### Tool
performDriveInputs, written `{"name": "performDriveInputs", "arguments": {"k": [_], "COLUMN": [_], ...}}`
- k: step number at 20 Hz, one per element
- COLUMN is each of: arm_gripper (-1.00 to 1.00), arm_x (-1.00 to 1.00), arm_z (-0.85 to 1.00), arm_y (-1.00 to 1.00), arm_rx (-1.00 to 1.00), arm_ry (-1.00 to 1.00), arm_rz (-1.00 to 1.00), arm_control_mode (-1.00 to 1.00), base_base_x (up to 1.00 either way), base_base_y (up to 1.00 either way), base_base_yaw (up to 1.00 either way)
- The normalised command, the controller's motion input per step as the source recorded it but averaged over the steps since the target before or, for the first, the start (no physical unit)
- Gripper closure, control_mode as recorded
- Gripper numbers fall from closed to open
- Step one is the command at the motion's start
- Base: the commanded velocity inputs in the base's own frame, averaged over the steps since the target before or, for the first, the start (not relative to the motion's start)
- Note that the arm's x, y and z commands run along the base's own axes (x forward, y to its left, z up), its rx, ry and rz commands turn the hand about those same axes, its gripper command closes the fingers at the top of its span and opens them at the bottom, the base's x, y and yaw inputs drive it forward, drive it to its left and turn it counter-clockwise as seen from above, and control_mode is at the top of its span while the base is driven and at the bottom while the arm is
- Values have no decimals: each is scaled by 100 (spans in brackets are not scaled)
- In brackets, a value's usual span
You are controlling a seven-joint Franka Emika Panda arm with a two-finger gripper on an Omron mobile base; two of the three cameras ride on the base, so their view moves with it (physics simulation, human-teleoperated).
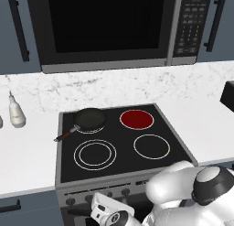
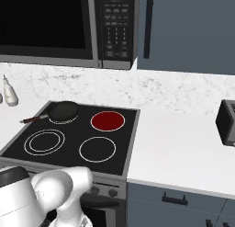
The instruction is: Turn off the rear right burner of the stove.
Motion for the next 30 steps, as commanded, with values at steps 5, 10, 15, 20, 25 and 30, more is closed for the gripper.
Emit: {"name": "performDriveInputs", "arguments": {"k": [5, 10, 15, 20, 25, 30], "arm_gripper": [-100, -100, -100, -100, -100, -100], "arm_x": [0, 0, 1, 3, 11, 17], "arm_z": [-34, -20, -31, -20, -1, 0], "arm_y": [9, 24, 20, 0, 0, 0], "arm_rx": [-16, -18, -18, -9, -1, 0], "arm_ry": [-1, 1, 0, 0, 0, 0], "arm_rz": [3, 6, 6, 5, 1, 0], "arm_control_mode": [-100, -100, -100, -100, -100, -100], "base_base_x": [0, 0, 0, 0, 0, 0], "base_base_y": [0, 0, 0, 0, 0, 0], "base_base_yaw": [0, 0, 0, 0, 0, 0]}}
